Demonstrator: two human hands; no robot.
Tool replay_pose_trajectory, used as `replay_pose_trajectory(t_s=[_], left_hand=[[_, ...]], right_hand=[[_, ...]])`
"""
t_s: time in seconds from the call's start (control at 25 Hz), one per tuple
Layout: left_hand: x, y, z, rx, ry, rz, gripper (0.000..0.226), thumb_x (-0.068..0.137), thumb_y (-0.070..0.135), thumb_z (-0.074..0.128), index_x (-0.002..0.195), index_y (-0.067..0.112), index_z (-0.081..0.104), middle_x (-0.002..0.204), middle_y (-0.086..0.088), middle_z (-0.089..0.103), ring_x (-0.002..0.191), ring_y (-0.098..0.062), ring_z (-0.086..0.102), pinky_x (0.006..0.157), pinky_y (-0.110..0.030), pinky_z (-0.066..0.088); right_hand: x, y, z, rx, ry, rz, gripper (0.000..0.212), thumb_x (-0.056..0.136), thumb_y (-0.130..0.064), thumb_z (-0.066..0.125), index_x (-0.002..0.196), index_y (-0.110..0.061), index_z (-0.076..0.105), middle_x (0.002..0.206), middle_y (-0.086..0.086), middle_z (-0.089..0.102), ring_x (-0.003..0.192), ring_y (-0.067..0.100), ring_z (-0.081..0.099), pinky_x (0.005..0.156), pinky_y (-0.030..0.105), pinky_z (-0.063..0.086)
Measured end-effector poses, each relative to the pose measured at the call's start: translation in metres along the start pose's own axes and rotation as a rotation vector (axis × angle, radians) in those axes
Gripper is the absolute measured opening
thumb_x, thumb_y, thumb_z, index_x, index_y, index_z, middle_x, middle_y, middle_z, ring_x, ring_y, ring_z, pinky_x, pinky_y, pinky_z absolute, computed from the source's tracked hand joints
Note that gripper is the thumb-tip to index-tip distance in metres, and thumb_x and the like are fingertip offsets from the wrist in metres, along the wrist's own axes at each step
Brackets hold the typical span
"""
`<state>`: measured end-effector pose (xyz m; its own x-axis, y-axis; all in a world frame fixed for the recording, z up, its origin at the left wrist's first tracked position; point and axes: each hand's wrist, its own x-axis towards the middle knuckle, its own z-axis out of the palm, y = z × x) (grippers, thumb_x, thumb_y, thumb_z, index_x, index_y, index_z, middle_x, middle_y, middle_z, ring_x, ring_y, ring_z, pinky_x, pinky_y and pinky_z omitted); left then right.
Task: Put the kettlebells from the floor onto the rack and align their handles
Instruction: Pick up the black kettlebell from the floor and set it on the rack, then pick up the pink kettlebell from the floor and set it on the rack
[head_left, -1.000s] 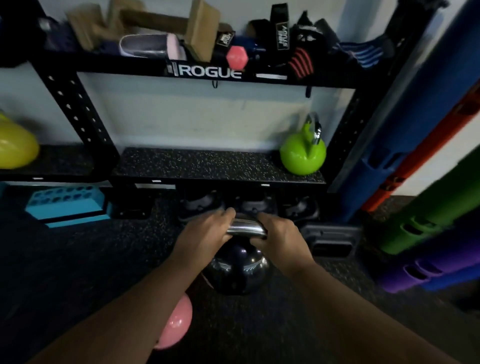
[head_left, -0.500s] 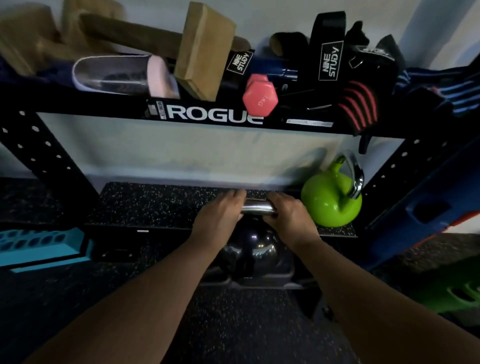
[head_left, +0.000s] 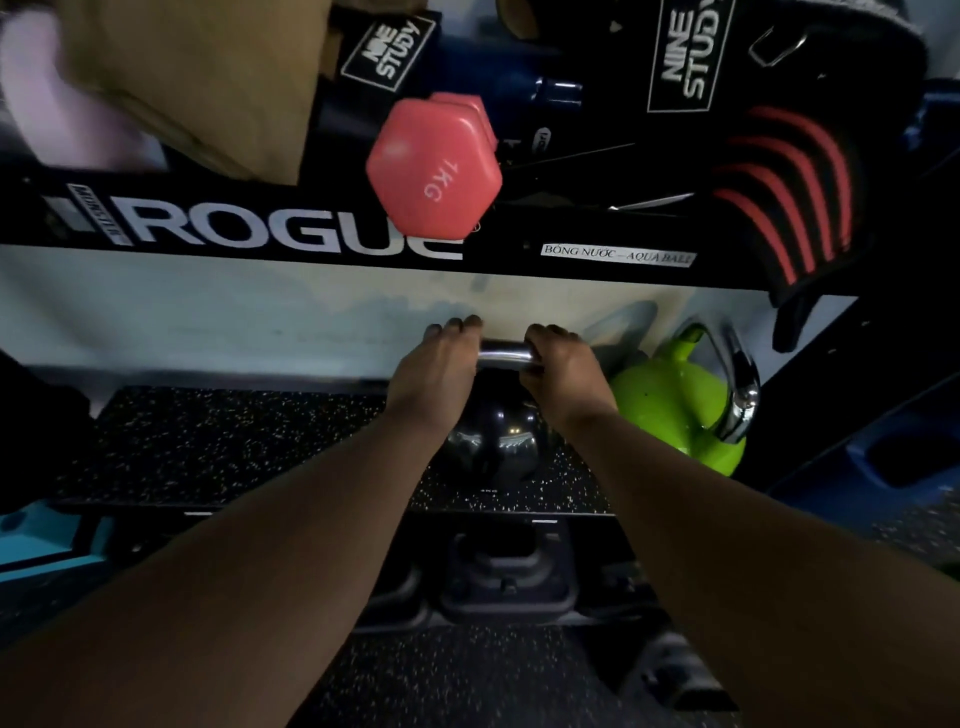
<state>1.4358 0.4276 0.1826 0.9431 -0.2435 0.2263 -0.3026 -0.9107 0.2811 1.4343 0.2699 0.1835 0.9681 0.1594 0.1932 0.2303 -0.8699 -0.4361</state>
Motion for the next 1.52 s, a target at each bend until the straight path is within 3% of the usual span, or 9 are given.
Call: replay_pose_trajectory(t_s=[0.08,0.24,0.6,0.72,0.84,1.04,1.2,1.36,1.52], left_hand=[[0.009,-0.004,0.012,0.003,-0.028,-0.015,0.033,0.093,0.005,0.056,0.124,0.006,0.047,0.110,-0.013,0.061,0.097,-0.024,0.057,0.070,-0.029,0.052],[0.026,-0.012,0.019,0.010,-0.085,-0.072,0.039,0.093,0.011,0.057,0.128,0.008,0.040,0.116,-0.016,0.055,0.101,-0.028,0.054,0.068,-0.032,0.044],[0.031,-0.029,0.019,-0.048,-0.153,-0.019,0.044,0.095,0.013,0.053,0.134,0.012,0.033,0.122,-0.016,0.048,0.107,-0.031,0.051,0.076,-0.043,0.051],[0.015,-0.041,0.010,-0.147,-0.162,-0.115,0.070,0.092,0.012,0.059,0.148,0.021,0.018,0.137,-0.016,0.039,0.118,-0.032,0.046,0.089,-0.045,0.049],[-0.024,-0.070,-0.008,-0.033,-0.144,-0.094,0.087,0.088,0.013,0.065,0.154,0.017,0.008,0.148,-0.017,0.032,0.128,-0.034,0.039,0.104,-0.046,0.040],[-0.112,-0.143,-0.036,0.075,-0.211,0.069,0.061,0.090,0.007,0.057,0.146,0.012,0.034,0.141,-0.013,0.044,0.126,-0.032,0.042,0.106,-0.044,0.035],[-0.201,-0.202,-0.043,0.132,-0.400,0.150,0.051,0.089,0.004,0.055,0.138,0.017,0.045,0.133,-0.008,0.049,0.122,-0.028,0.043,0.107,-0.038,0.031],[-0.306,-0.249,-0.041,0.185,-0.581,0.238,0.059,0.086,-0.004,0.055,0.138,0.020,0.044,0.128,-0.006,0.049,0.117,-0.029,0.044,0.104,-0.039,0.032],[-0.386,-0.263,-0.023,0.260,-0.761,0.380,0.061,0.082,-0.007,0.053,0.136,0.021,0.044,0.126,-0.005,0.050,0.116,-0.027,0.043,0.105,-0.038,0.031]], right_hand=[[0.007,0.006,0.007,0.010,-0.016,0.038,0.011,0.083,0.000,0.061,0.090,-0.006,0.056,0.088,0.013,0.058,0.086,0.032,0.055,0.071,0.037,0.044],[0.025,0.010,0.012,-0.025,-0.065,0.051,0.018,0.091,-0.013,0.061,0.104,-0.003,0.056,0.100,0.018,0.060,0.094,0.033,0.054,0.079,0.042,0.047],[0.033,0.008,0.017,-0.109,-0.149,0.119,0.031,0.093,-0.022,0.056,0.119,-0.009,0.048,0.114,0.019,0.055,0.106,0.036,0.051,0.088,0.047,0.047],[0.026,-0.008,0.014,-0.144,-0.112,0.096,0.046,0.089,-0.027,0.058,0.132,-0.017,0.044,0.127,0.016,0.048,0.120,0.035,0.044,0.101,0.046,0.039],[0.008,-0.045,0.010,-0.123,0.009,0.003,0.051,0.087,-0.026,0.059,0.135,-0.016,0.047,0.133,0.017,0.046,0.127,0.037,0.039,0.109,0.047,0.035],[-0.052,-0.133,0.052,-0.119,0.007,-0.143,0.040,0.087,-0.024,0.057,0.125,-0.010,0.056,0.119,0.016,0.055,0.117,0.036,0.048,0.109,0.050,0.035],[-0.128,-0.197,0.115,-0.095,-0.121,-0.048,0.038,0.091,-0.030,0.053,0.127,-0.016,0.055,0.120,0.011,0.060,0.114,0.034,0.053,0.106,0.047,0.037],[-0.232,-0.245,0.179,-0.064,-0.338,0.092,0.037,0.094,-0.034,0.049,0.127,-0.019,0.055,0.124,0.008,0.059,0.115,0.032,0.054,0.099,0.044,0.038],[-0.335,-0.269,0.226,0.044,-0.449,0.338,0.037,0.090,-0.037,0.050,0.122,-0.021,0.059,0.124,0.009,0.063,0.112,0.032,0.058,0.094,0.043,0.044]])
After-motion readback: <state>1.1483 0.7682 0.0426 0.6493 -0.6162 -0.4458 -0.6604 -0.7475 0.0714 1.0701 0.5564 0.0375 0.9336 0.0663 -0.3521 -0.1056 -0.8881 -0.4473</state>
